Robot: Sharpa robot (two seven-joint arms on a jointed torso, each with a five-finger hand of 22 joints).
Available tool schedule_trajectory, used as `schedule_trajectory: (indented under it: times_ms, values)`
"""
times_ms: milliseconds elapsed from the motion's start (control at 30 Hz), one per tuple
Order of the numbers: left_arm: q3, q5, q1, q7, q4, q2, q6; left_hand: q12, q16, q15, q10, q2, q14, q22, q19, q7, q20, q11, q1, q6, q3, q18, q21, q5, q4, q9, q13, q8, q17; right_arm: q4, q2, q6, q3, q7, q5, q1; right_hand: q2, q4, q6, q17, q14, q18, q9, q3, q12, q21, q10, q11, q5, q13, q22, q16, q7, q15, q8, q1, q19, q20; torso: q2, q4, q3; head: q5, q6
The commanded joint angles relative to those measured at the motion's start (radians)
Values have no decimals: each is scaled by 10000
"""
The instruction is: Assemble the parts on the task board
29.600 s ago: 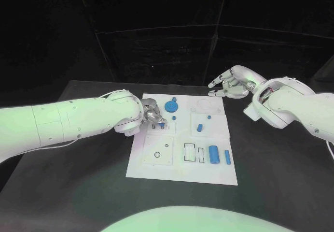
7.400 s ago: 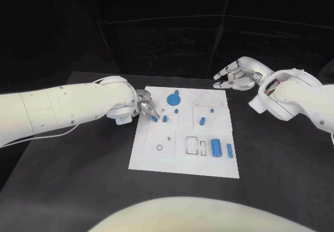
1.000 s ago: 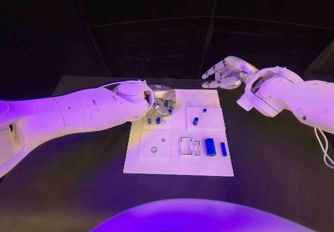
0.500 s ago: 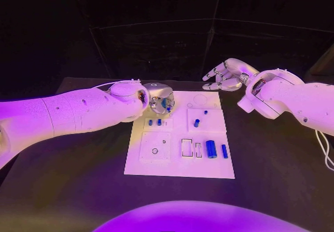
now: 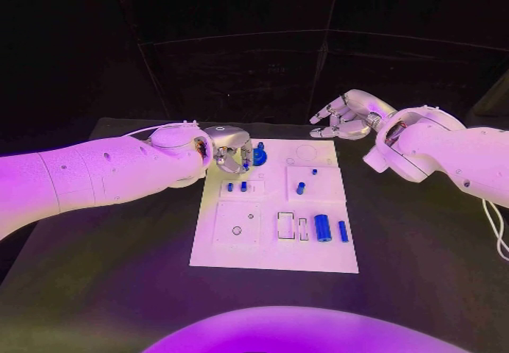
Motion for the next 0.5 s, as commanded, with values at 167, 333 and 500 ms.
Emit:
schedule_trajectory:
  times_ms: [167, 333, 500]
  values:
    - [1, 143, 15, -127, -8, -117, 320, -76, 10, -25, 81, -1, 418, 11, 0, -7, 44, -23, -122, 58, 15, -122, 61, -27, -1, 14, 5, -43, -4, -11, 17, 11, 5, 71, 25, 16, 25, 14, 63, 14, 364, 157, -10, 58, -44, -69, -15, -2, 47, 4, -6, -33, -35, -46, 61, -58, -64, 3, 12, -20, -1, 40, -12]
    - [-1, 146, 13, -190, -58, -136, 426, -104, 4, -28, 105, -27, 415, 19, -2, -12, 44, -27, -157, 75, 7, -122, 65, -28, -2, 16, 6, -57, -19, -18, 19, 13, 5, 72, 25, 16, 25, 14, 63, 14, 364, 157, -10, 58, -44, -69, -15, -2, 47, 4, -6, -33, -35, -46, 61, -58, -64, 3, 12, -29, -2, 51, -16]
    - [-3, 146, 0, -235, -122, -114, 542, -116, 3, -29, 112, -38, 414, 12, -6, -12, 43, -27, -170, 79, 3, -120, 58, -28, -3, 17, 6, -64, -21, -23, 25, 17, 5, 73, 25, 16, 25, 14, 63, 14, 364, 157, -10, 58, -44, -69, -15, -2, 47, 4, -6, -33, -35, -46, 61, -58, -64, 3, 16, -17, 2, 44, -26]
